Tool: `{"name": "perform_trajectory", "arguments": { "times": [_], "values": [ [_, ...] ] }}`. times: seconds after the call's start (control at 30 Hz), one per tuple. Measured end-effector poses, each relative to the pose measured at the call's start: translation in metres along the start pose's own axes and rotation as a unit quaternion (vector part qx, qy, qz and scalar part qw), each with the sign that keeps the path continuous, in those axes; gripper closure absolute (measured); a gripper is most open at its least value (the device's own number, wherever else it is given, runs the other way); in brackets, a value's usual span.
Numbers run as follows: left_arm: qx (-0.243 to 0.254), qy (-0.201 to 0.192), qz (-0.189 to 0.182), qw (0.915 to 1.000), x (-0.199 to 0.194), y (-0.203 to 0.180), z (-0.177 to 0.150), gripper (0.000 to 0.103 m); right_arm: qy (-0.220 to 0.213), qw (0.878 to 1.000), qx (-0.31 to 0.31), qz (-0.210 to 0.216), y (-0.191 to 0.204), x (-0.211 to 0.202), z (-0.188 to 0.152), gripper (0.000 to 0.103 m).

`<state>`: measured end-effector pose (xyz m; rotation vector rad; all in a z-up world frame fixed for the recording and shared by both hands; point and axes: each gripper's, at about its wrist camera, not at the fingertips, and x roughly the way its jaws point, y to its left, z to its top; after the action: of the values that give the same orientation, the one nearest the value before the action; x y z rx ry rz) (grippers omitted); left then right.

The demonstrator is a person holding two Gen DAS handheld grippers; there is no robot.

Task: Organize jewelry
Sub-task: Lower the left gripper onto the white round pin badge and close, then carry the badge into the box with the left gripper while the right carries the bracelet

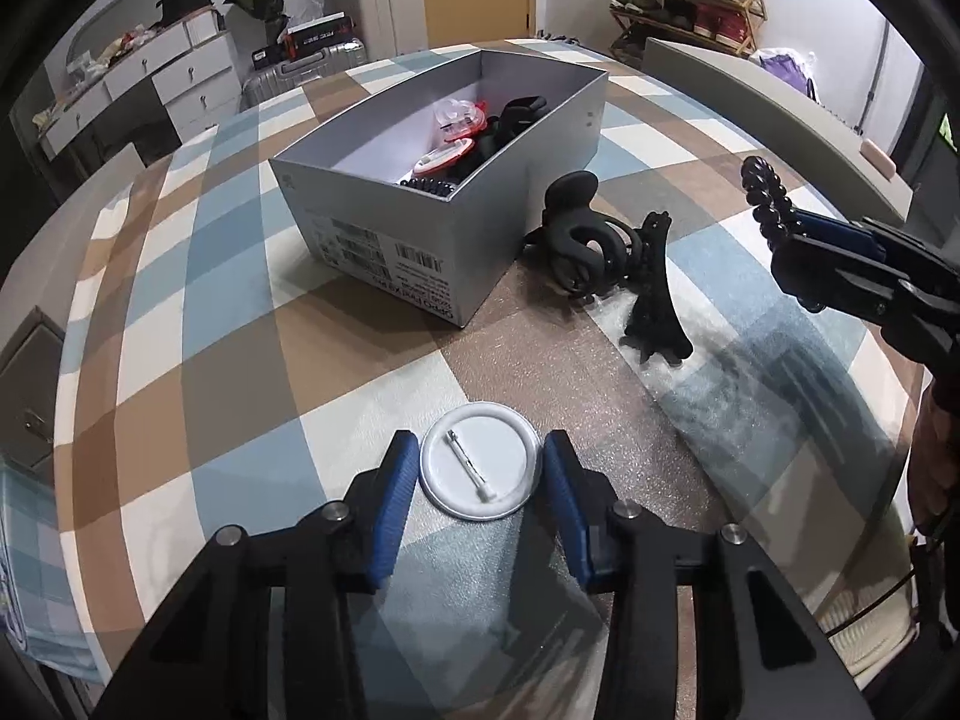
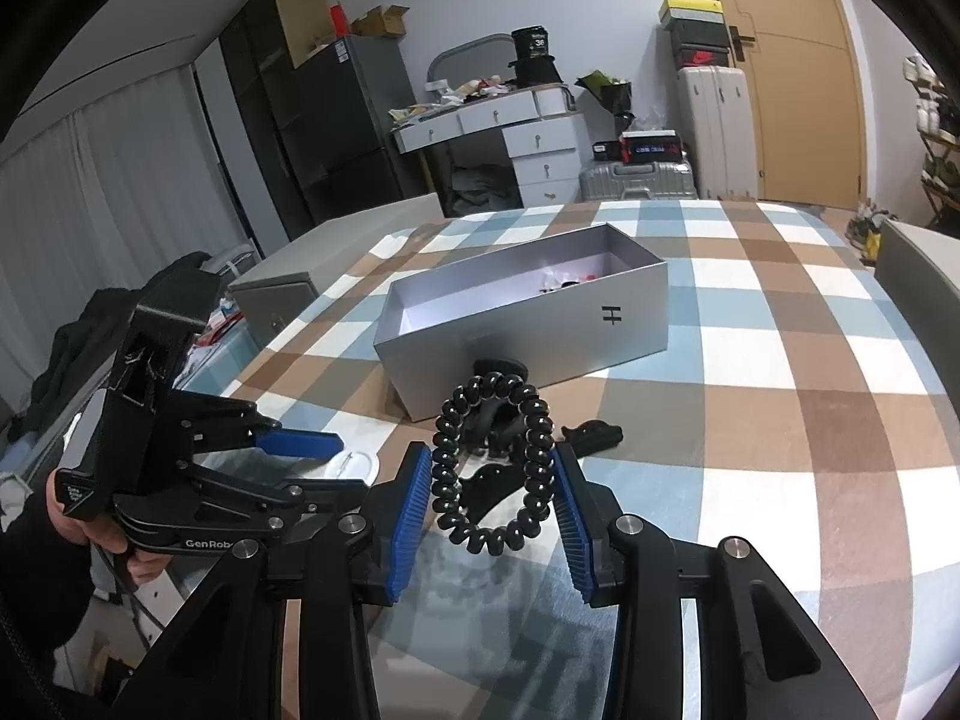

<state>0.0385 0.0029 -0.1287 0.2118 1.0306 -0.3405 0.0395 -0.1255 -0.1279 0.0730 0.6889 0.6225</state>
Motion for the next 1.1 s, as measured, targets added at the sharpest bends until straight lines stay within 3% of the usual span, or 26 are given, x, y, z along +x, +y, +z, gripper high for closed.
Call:
{"name": "perform_trajectory", "arguments": {
  "times": [0.3, 0.53, 0.7, 1.1],
  "values": [
    [-0.014, -0.051, -0.011, 0.9985, -0.034, 0.002, 0.007, 0.066, -0.014, 1.000, -0.004, 0.000, -0.002, -0.004, 0.010, 0.063],
    [-0.045, -0.114, -0.018, 0.9924, -0.057, 0.019, 0.044, 0.066, -0.035, 0.999, 0.017, 0.031, -0.015, -0.001, 0.039, 0.064],
    [-0.068, -0.127, -0.034, 0.9890, -0.045, 0.031, 0.070, 0.066, -0.045, 0.998, 0.027, 0.042, -0.023, 0.008, 0.062, 0.065],
    [-0.070, -0.122, -0.044, 0.9890, -0.021, 0.034, 0.100, 0.066, -0.035, 0.999, -0.007, 0.040, -0.025, 0.044, 0.099, 0.065]
  ]
}}
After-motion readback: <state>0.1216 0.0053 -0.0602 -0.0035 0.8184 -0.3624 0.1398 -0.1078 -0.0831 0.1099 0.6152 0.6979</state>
